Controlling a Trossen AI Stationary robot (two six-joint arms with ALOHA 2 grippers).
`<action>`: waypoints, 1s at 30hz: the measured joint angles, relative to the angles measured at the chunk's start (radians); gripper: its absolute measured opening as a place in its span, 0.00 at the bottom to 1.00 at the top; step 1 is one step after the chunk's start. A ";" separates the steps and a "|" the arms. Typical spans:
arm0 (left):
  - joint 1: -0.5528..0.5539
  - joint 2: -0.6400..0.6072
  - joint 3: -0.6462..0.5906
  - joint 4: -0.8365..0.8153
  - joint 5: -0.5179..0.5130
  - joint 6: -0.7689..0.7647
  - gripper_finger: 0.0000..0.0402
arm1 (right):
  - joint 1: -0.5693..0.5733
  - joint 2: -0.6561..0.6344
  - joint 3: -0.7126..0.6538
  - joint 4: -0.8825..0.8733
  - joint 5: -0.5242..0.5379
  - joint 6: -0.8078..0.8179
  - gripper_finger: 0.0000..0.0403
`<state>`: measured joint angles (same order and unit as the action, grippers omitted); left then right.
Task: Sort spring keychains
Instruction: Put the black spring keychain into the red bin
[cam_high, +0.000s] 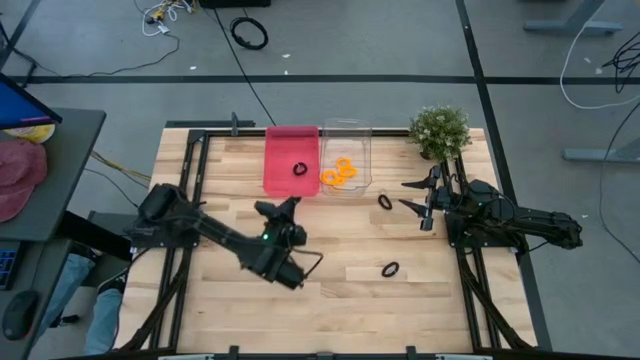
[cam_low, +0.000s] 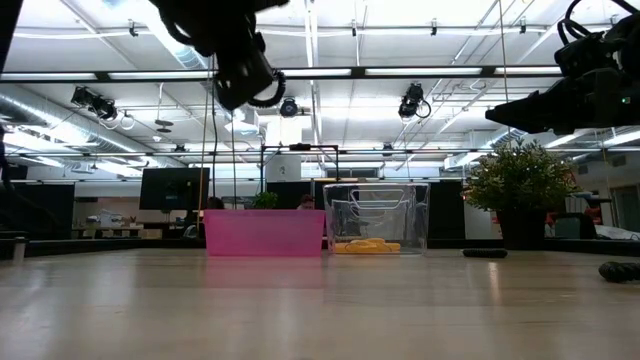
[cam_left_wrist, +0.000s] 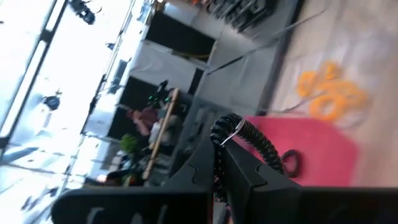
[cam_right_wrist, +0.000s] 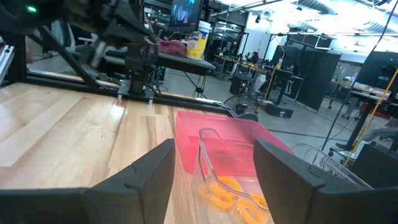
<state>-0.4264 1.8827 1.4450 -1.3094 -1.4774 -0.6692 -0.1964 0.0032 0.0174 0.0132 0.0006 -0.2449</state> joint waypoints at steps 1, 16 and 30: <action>0.018 0.000 -0.005 0.000 -0.010 0.003 0.04 | 0.000 0.000 0.000 0.000 0.000 0.000 0.55; 0.346 -0.001 -0.113 -0.060 -0.094 -0.001 0.06 | 0.000 0.000 0.000 0.000 0.000 0.000 0.55; 0.485 -0.001 -0.110 -0.056 -0.094 0.010 0.04 | 0.000 0.000 0.000 0.000 0.000 0.000 0.55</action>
<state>0.0586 1.8816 1.3354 -1.3650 -1.5711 -0.6590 -0.1963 0.0032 0.0174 0.0132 0.0006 -0.2451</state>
